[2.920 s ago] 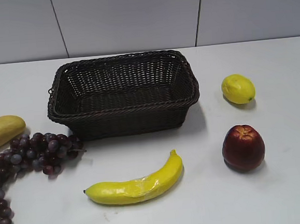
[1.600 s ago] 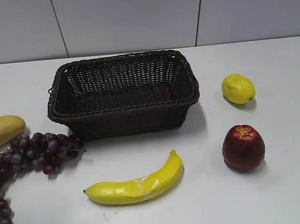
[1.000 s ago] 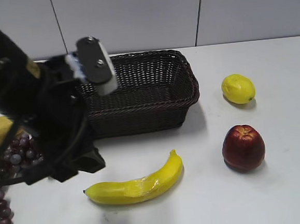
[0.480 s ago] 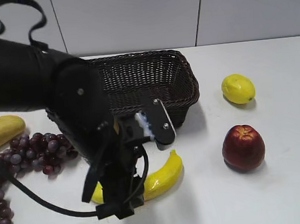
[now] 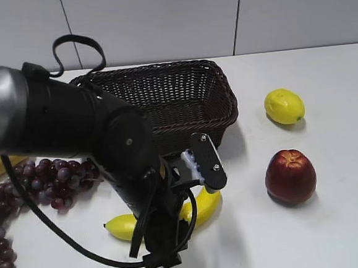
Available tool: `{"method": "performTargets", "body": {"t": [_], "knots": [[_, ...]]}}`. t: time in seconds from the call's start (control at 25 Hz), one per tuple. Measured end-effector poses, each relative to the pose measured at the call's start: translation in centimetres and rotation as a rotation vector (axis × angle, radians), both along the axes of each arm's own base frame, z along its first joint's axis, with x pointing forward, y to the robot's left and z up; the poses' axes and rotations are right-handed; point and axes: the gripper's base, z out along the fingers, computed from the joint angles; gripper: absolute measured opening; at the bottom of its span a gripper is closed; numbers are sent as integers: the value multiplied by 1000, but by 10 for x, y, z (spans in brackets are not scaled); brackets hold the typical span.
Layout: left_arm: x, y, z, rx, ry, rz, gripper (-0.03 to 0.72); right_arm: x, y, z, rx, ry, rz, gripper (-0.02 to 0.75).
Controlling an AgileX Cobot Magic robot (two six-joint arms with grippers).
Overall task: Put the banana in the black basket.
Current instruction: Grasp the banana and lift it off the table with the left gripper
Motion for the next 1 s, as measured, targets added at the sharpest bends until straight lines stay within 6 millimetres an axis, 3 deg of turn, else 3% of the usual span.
{"method": "performTargets", "body": {"t": [0.36,0.76,1.0], "knots": [[2,-3,0,-5,-3,0,578,0,0,0,0,0,0,301],[12,-11,20,-16,-48,-10,575,0,0,0,0,0,0,301],[14,-13,2,23,-32,-18,575,0,0,0,0,0,0,301]]}}
